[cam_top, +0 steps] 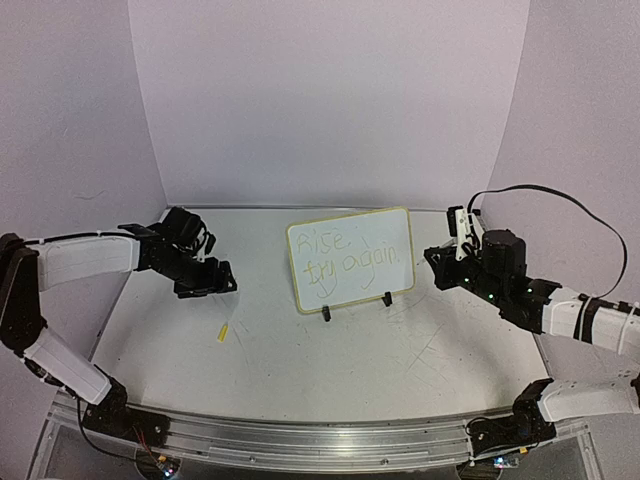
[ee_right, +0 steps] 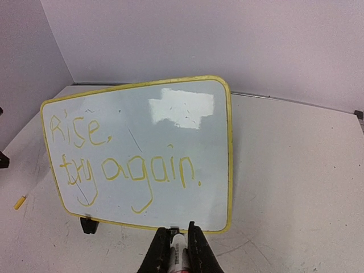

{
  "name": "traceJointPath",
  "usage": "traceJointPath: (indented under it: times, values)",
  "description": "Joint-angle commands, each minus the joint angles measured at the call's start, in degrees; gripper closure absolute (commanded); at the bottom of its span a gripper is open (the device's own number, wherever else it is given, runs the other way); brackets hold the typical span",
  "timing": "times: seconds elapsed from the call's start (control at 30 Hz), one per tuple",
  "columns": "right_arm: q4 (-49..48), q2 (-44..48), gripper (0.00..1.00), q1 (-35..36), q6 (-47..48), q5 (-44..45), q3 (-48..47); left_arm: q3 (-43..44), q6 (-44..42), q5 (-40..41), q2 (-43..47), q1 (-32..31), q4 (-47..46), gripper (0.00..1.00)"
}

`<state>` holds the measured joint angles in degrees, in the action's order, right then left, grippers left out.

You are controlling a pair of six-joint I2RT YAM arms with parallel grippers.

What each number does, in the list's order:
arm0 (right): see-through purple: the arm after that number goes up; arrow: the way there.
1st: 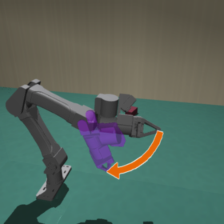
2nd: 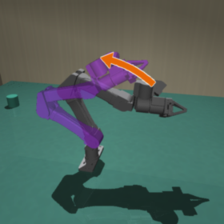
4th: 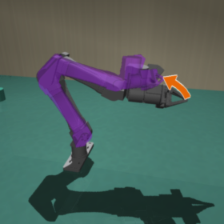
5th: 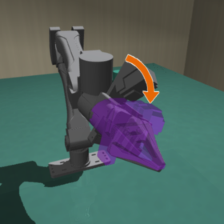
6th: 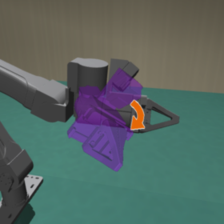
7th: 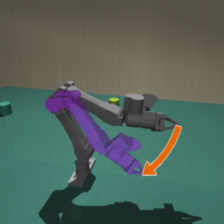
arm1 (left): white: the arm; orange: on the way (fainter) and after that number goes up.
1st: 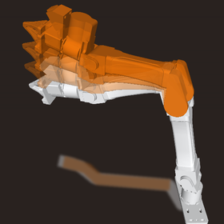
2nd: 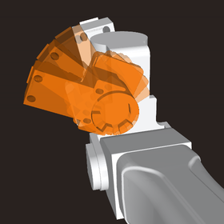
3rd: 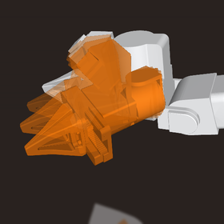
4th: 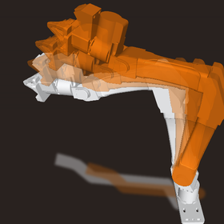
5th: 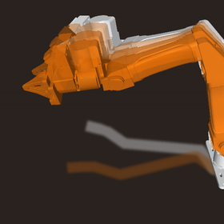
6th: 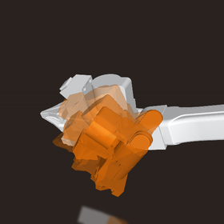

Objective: Write a sentence on the whiteboard
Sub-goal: Pick up the pen cap from the center of the board.

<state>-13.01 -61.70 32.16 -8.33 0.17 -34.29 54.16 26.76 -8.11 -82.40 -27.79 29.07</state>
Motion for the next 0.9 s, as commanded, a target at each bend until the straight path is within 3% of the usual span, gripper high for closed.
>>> traceJointPath:
  times: [0.0, 0.1, 0.3, 0.53, 0.87]
  values:
    - [-2.46, -1.21, 1.0, -0.16, 1.03, -3.74, -2.92, 4.14, -3.46, -2.58, -8.18, -0.04, 6.43, 0.24]
    - [-2.46, -1.18, 1.0, -0.16, 0.93, -5.12, -2.69, 5.69, -4.78, -1.7, -11.8, -0.65, 7.08, 0.31]
    - [-2.2, 0.38, 1.0, -0.16, 0.6, -6.39, -1.62, 4.63, -3.48, 1.54, -12.78, -3.09, 10.82, 0.32]
    - [-2.2, -0.16, 1.0, -0.17, 0.48, -7.32, -2.43, 3.5, -2.61, 1.69, -15.11, -6.43, 12.32, 0.48]
    - [-2.2, -0.53, 1.0, -0.13, -0.52, -7.61, -2.79, 2.41, -2.88, 7.57, -16.78, -8.17, 11.81, 0.59]
